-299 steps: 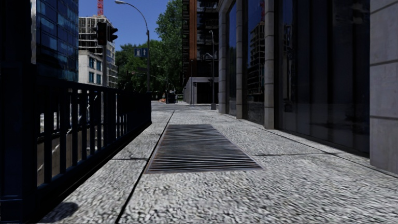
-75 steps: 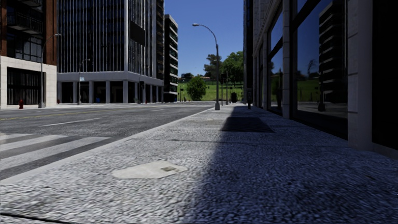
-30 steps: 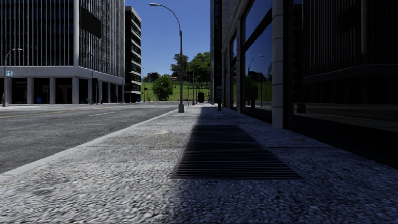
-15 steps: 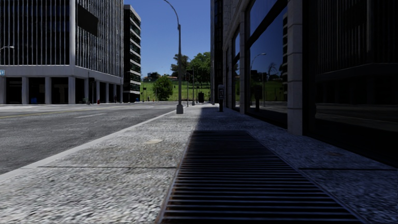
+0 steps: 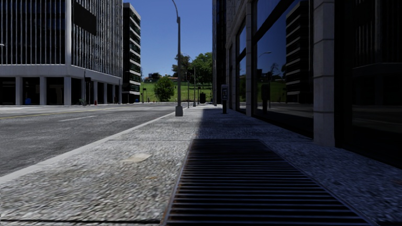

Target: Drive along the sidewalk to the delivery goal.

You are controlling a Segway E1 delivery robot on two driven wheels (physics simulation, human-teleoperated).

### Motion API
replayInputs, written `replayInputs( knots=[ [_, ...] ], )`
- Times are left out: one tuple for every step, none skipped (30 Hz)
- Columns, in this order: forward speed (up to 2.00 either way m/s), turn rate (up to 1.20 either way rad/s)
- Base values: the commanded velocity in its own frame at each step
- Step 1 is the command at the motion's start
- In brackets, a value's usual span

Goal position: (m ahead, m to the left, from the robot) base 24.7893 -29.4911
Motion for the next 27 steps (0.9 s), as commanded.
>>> replayInputs(
  knots=[
    [2.00, -0.13],
    [2.00, -0.13],
    [2.00, -0.14],
    [2.00, -0.15],
    [2.00, -0.15],
    [2.00, -0.16],
    [2.00, -0.16],
    [2.00, -0.16],
    [2.00, -0.16],
    [2.00, -0.17],
    [2.00, -0.17],
    [2.00, -0.17],
    [2.00, -0.17],
    [2.00, -0.19],
    [2.00, -0.21],
    [2.00, -0.21],
    [2.00, -0.22],
    [2.00, -0.23],
    [2.00, -0.23],
    [2.00, -0.23],
    [2.00, -0.25],
    [2.00, -0.26],
    [2.00, -0.19],
    [2.00, -0.19],
    [2.00, 0.00],
    [2.00, 0.00],
    [2.00, 0.00]
  ],
)
